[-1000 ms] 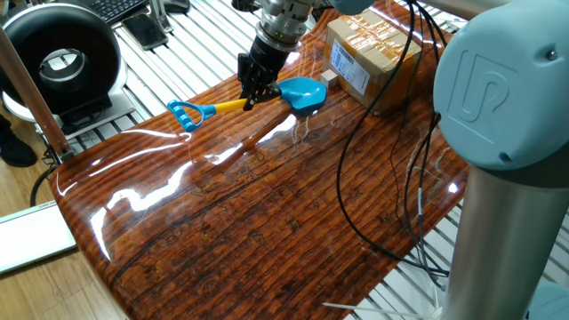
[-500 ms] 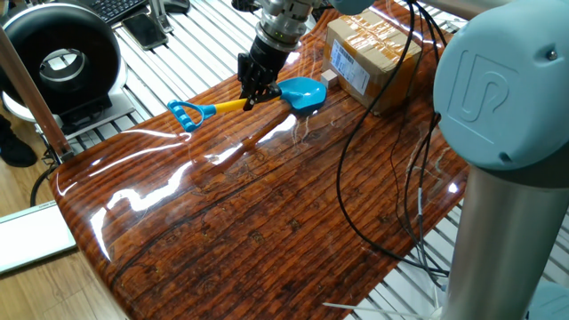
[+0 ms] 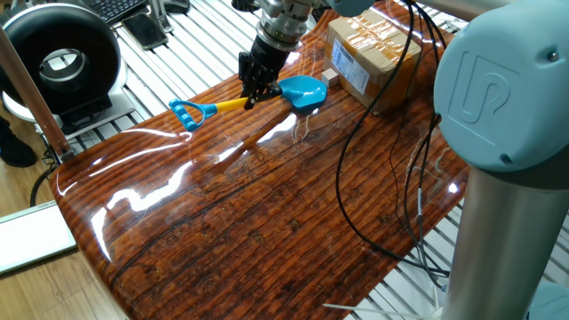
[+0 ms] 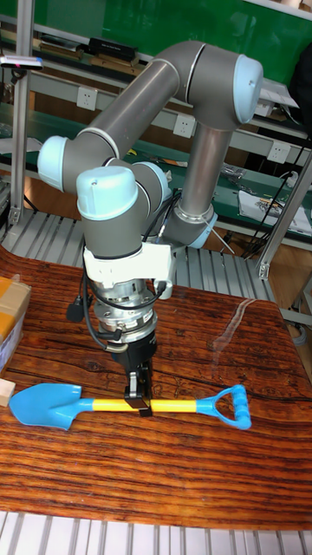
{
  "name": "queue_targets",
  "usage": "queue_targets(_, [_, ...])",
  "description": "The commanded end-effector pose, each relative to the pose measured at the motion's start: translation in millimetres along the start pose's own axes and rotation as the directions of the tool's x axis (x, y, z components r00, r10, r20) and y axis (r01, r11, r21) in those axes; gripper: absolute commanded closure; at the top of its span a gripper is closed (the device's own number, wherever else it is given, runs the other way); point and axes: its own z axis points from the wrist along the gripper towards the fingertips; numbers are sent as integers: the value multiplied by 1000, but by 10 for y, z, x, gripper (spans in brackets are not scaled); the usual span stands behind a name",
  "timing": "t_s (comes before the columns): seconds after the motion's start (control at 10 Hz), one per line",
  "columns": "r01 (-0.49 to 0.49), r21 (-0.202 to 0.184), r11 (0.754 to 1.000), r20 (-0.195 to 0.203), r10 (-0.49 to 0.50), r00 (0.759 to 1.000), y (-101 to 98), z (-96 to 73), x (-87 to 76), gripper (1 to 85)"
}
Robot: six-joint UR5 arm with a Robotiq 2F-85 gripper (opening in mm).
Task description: Use a shovel to scoop up an object
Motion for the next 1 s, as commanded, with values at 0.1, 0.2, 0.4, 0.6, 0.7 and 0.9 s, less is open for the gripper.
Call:
queue_targets(0.1, [-3, 0, 1000, 7, 3, 1000, -7, -17, -7, 847])
queue_targets(0.2, [-2, 1, 1000, 5, 2, 1000, -7, -17, -3, 847])
queue_targets(0.4, [-2, 0, 1000, 8, 2, 1000, -7, -17, -11, 847])
queue_targets(0.6, [-1, 0, 1000, 8, 1, 1000, -7, -17, -11, 847])
queue_targets(0.7, [-1, 0, 1000, 10, 1, 1000, -6, -17, -15, 847])
queue_targets(0.9, [-1, 0, 1000, 13, 1, 1000, -6, -18, -23, 847])
